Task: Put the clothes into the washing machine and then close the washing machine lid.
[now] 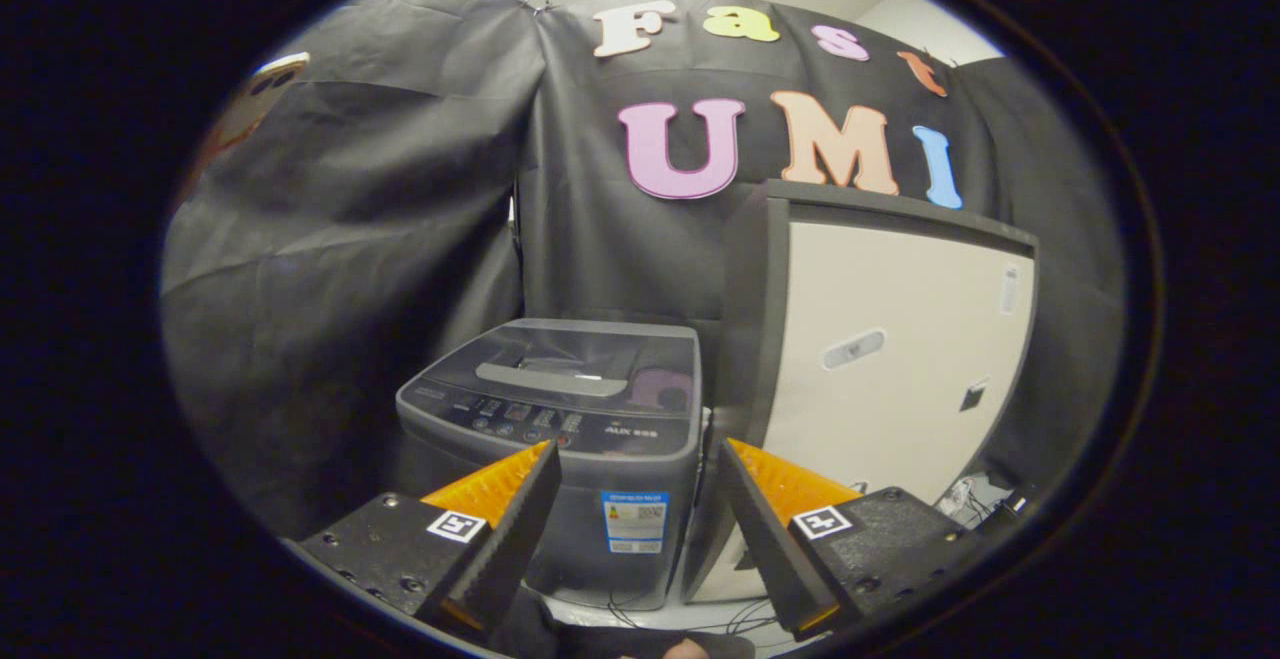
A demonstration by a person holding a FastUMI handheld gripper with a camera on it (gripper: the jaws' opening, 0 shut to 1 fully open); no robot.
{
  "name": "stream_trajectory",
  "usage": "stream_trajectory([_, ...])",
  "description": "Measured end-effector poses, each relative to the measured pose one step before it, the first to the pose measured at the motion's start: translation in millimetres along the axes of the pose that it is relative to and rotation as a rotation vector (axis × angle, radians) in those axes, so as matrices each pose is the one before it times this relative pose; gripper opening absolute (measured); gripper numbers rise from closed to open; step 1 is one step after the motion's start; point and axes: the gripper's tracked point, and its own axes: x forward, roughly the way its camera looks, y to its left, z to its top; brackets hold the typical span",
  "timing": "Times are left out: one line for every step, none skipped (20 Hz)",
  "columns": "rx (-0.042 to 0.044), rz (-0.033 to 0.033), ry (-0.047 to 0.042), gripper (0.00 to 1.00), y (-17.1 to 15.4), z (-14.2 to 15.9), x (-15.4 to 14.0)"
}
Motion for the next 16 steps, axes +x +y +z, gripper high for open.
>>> stream_trajectory([0.00637, -0.01071, -0.01461, 0.96, -8.65, -2.72, -10.66])
stream_trajectory([0.00202, -0.00984, -0.01316, 0.96, -7.55, -3.32, -8.55])
stream_trajectory([0.00188, -0.01513, -0.00788, 0.96, -8.74, -4.27, -7.85])
stream_trajectory([0.00223, -0.02309, 0.00212, 0.96, -11.94, -7.79, -8.40])
stream_trajectory([0.01048, -0.01409, -0.00046, 0.96, -8.96, -4.32, -11.07])
stream_trajectory([0.01538, -0.00843, -0.00147, 0.96, -6.40, -2.85, -5.81])
stream_trajectory([0.01488, -0.01161, 0.00162, 0.96, -7.96, -4.97, -8.10])
stream_trajectory([0.00560, -0.01380, 0.00147, 0.96, -11.71, -7.96, -7.61])
stream_trajectory([-0.00195, -0.01708, -0.00114, 0.96, -11.48, -7.01, -11.60])
stream_trajectory([-0.00360, -0.01356, -0.00734, 0.96, -7.33, -5.59, -10.27])
stream_trajectory([-0.00093, -0.01669, -0.00316, 0.96, -8.79, -3.72, -7.70])
stream_trajectory([0.00037, -0.01270, -0.00287, 0.96, -8.14, -3.52, -4.90])
stream_trajectory([0.00847, -0.00203, -0.00196, 0.96, -4.07, -0.25, -3.90])
stream_trajectory([0.01765, 0.00805, -0.00334, 0.96, 0.31, 1.83, -1.16])
stream_trajectory([0.01803, 0.02308, -0.00341, 0.96, 3.32, 3.56, -4.68])
stream_trajectory([0.00414, 0.01590, -0.00212, 0.96, 1.70, -1.48, -3.08])
